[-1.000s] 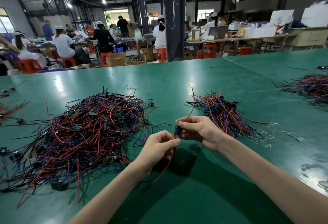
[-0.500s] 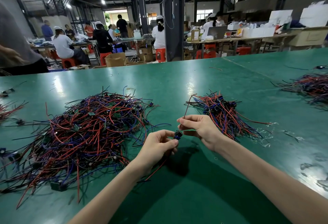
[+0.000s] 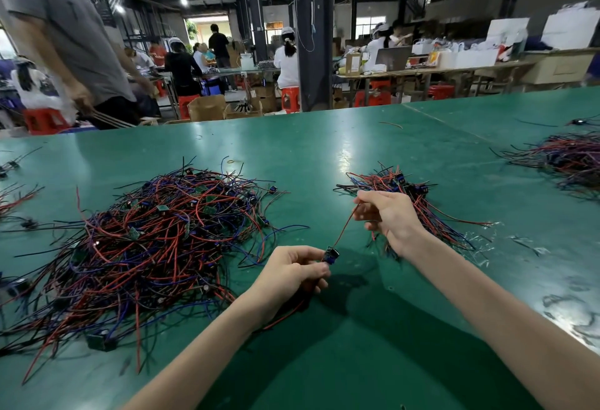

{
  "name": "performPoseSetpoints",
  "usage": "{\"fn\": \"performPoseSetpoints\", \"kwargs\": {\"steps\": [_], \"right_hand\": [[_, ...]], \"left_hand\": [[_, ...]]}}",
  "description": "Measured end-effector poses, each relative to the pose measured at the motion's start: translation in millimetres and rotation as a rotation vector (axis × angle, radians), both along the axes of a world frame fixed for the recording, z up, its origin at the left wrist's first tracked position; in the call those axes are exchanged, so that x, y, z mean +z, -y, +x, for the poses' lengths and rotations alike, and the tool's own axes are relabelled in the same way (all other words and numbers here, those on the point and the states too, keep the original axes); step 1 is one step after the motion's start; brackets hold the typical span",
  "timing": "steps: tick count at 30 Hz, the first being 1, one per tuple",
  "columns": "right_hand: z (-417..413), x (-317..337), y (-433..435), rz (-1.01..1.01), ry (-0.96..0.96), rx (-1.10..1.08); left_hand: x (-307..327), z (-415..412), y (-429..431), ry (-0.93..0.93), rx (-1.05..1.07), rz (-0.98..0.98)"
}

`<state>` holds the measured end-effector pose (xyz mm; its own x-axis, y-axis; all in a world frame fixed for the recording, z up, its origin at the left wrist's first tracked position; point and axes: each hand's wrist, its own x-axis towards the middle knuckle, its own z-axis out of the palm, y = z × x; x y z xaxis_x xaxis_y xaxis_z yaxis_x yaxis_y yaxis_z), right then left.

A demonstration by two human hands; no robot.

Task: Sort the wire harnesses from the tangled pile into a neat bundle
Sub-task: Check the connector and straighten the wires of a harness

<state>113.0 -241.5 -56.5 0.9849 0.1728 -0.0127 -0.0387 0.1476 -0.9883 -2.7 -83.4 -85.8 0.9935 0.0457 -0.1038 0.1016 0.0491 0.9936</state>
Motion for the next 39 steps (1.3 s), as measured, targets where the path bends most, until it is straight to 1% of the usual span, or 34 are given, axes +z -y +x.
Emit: {"fn": "performPoseSetpoints", "kwargs": {"steps": [7,18,28,33,35,39], "right_hand": [[2,4,5,-0.059,0.02,0.007],[2,5,6,-0.034,0.011,-0.014],[9,2,6,-0.015,-0.006,-0.03],[14,-4,7,-0.05,0.037,-0.086],[15,-5,7,-0.02,0.029,-0.088],[18,-2,7,0.121,-0.055,-0.083]], "left_hand": [[2,1,-3,0.003,0.014,0.013],[0,4,-9,0.021,0.045,0.113],[-2,6,-12,0.02,0.063,0.143],[-5,8,-15,0.028,0.064,0.167],[-7,9,-17,0.03,0.065,0.166],[-11,10,-19,0.034,0.062,0.17]]}}
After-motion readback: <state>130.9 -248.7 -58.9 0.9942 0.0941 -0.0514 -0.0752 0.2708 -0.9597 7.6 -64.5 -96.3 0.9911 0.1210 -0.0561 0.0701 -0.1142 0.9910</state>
